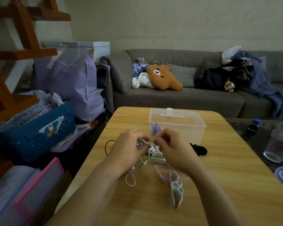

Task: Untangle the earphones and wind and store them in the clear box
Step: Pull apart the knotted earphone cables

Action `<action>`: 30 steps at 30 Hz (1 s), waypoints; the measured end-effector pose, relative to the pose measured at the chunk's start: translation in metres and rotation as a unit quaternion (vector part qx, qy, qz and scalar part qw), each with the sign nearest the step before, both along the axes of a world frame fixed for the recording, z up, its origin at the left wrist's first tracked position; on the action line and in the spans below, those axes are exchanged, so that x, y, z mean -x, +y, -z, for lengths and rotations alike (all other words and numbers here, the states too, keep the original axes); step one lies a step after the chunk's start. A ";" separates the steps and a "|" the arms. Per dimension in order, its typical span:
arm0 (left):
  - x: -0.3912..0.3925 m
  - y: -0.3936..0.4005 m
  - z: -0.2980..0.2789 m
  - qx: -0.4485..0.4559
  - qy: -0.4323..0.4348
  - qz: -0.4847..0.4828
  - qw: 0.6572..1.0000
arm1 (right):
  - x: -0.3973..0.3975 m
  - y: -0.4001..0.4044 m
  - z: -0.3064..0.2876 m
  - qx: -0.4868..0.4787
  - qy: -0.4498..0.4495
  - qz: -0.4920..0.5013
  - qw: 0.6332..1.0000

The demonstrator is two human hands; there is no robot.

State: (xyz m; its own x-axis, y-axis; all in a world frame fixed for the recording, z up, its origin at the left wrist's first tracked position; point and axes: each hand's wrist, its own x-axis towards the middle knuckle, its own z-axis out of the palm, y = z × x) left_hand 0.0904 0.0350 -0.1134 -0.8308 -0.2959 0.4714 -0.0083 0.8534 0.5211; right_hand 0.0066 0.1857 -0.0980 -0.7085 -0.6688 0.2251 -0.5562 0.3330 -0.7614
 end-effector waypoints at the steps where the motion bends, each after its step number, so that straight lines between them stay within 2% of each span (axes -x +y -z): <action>1: 0.000 -0.002 0.001 0.012 0.003 0.003 1.000 | 0.002 0.001 -0.001 0.024 -0.016 0.022 0.999; 6: 0.004 -0.005 0.002 0.044 0.019 0.005 0.999 | 0.003 0.003 -0.003 0.170 -0.110 0.045 0.978; 10: 0.007 -0.004 0.004 0.069 0.041 0.020 0.997 | -0.002 0.001 -0.006 0.270 -0.128 0.051 0.953; 13: 0.004 -0.001 -0.004 0.050 0.106 -0.016 0.993 | -0.002 0.002 -0.011 0.329 -0.130 0.079 0.932; 16: -0.001 0.000 -0.010 0.059 0.155 -0.026 0.986 | 0.004 0.005 -0.011 0.344 -0.139 0.115 0.921; 21: -0.005 -0.005 -0.008 0.010 0.105 0.007 0.994 | 0.013 0.011 -0.007 0.323 -0.146 0.143 0.924; 28: -0.006 -0.017 -0.012 -0.027 0.068 -0.023 0.997 | 0.019 0.010 -0.004 0.423 -0.199 0.194 0.863; 30: -0.006 -0.020 -0.011 -0.023 0.065 -0.037 0.997 | 0.019 0.009 -0.003 0.431 -0.215 0.193 0.855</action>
